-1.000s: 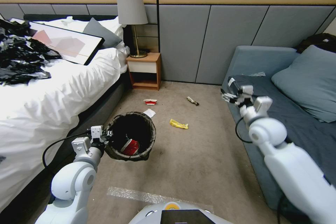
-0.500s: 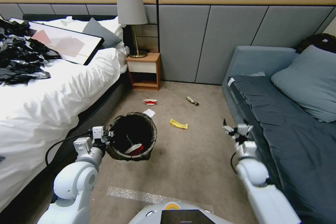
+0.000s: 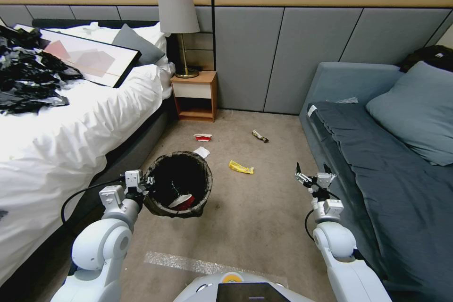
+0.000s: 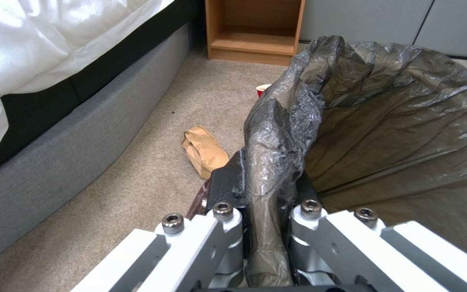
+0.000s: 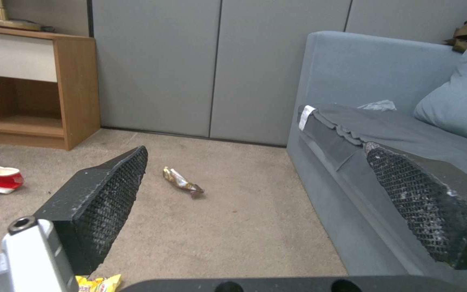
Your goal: Pick up the trash bin, then pick up the garbage from the floor and place it into the trash bin.
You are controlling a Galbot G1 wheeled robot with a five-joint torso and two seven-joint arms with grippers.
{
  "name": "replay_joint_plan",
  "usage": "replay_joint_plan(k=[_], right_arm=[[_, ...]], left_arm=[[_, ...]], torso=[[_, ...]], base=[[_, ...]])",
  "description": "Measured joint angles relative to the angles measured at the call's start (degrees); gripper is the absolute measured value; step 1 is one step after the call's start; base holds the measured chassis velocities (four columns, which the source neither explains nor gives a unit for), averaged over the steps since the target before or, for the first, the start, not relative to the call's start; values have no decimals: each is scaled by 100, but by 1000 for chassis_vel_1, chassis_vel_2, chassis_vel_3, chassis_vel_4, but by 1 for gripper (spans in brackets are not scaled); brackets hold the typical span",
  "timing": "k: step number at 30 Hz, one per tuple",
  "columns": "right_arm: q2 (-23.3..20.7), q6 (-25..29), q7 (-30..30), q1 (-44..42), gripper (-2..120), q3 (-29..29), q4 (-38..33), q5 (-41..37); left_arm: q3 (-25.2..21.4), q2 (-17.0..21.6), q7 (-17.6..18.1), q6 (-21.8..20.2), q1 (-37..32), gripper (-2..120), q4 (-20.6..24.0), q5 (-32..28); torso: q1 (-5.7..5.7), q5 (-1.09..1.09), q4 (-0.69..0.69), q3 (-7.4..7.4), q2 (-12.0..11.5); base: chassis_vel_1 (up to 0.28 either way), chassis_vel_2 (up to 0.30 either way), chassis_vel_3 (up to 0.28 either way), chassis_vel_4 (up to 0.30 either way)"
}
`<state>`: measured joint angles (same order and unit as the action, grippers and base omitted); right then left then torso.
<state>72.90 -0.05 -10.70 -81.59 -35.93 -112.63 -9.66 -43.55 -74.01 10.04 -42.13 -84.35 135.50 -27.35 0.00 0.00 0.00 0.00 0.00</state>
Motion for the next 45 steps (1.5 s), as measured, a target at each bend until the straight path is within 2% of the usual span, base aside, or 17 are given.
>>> replay_joint_plan(k=[14,45], right_arm=[[-37,-85,-90,77,100,53,65,-90],[-42,-174,-165,212,100,132,213,-144]], left_arm=[[-28,11,-11,0,-6,4,44,16],[-80,48,-17,0,0,4,38,22]], torso=[[0,1,0,0,0],[0,1,2,0,0]], base=[[-27,32,28,-26],[-114,115,118,-124]])
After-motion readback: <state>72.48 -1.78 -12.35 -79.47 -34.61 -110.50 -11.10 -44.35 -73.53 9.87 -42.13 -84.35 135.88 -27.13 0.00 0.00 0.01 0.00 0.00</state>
